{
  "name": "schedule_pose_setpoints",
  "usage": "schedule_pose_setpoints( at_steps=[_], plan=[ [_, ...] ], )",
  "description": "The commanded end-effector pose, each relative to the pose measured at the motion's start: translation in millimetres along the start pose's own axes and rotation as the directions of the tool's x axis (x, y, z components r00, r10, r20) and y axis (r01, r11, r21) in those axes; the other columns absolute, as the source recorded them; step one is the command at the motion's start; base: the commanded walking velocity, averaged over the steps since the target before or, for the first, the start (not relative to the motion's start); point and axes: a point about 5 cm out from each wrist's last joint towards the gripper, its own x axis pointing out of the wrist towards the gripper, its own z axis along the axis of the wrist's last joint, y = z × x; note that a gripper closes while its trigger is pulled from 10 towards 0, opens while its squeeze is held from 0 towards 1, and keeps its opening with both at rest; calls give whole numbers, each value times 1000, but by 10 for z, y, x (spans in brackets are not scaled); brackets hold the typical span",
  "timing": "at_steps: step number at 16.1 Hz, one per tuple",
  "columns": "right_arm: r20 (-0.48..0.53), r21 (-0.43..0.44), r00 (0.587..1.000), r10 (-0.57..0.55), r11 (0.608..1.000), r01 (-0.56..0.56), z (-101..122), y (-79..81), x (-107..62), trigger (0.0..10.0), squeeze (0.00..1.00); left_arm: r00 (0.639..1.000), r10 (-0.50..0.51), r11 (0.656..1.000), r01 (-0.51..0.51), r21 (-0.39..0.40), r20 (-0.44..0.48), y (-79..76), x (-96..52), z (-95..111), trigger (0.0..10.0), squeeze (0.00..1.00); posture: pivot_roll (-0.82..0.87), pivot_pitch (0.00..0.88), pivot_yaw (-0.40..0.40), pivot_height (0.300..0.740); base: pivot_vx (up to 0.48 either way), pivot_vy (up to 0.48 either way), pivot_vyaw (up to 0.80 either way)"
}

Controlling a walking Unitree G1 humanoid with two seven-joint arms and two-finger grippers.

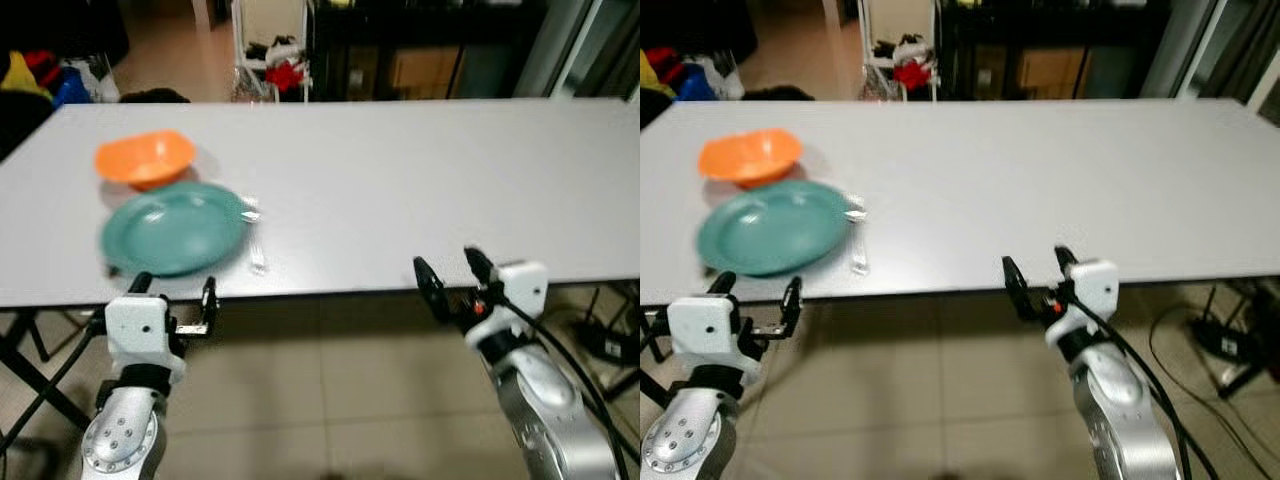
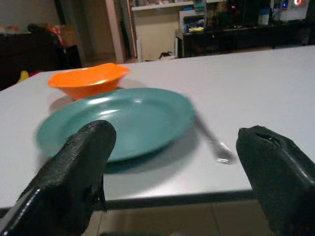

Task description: Setting the table

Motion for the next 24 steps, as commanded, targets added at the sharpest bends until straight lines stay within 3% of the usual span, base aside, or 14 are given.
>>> schedule_pose_setpoints(
  at_steps=[1,3,18,24],
  plan=[
    [-7,-28,1000,-4,1000,4,-9,-39,-5,10000,0,1000,-18,1000,18,1,6,-45,16,15,10000,0,-117,0,59,740,0,-480,0],
    [-9,-40,1000,17,999,-17,-12,-22,4,10000,0,1000,-11,1000,11,-30,-7,-37,-3,-1,10000,0,-111,0,57,740,0,0,800],
    [-10,-26,993,115,993,-115,-41,52,129,10000,0,1000,5,1000,-5,14,-5,17,-122,19,10000,0,-73,0,50,740,0,0,800],
    [-23,-9,993,119,993,-119,-71,63,78,10000,0,1000,23,999,-24,28,11,51,-143,47,10000,0,-68,0,42,740,0,0,800]
  ],
)
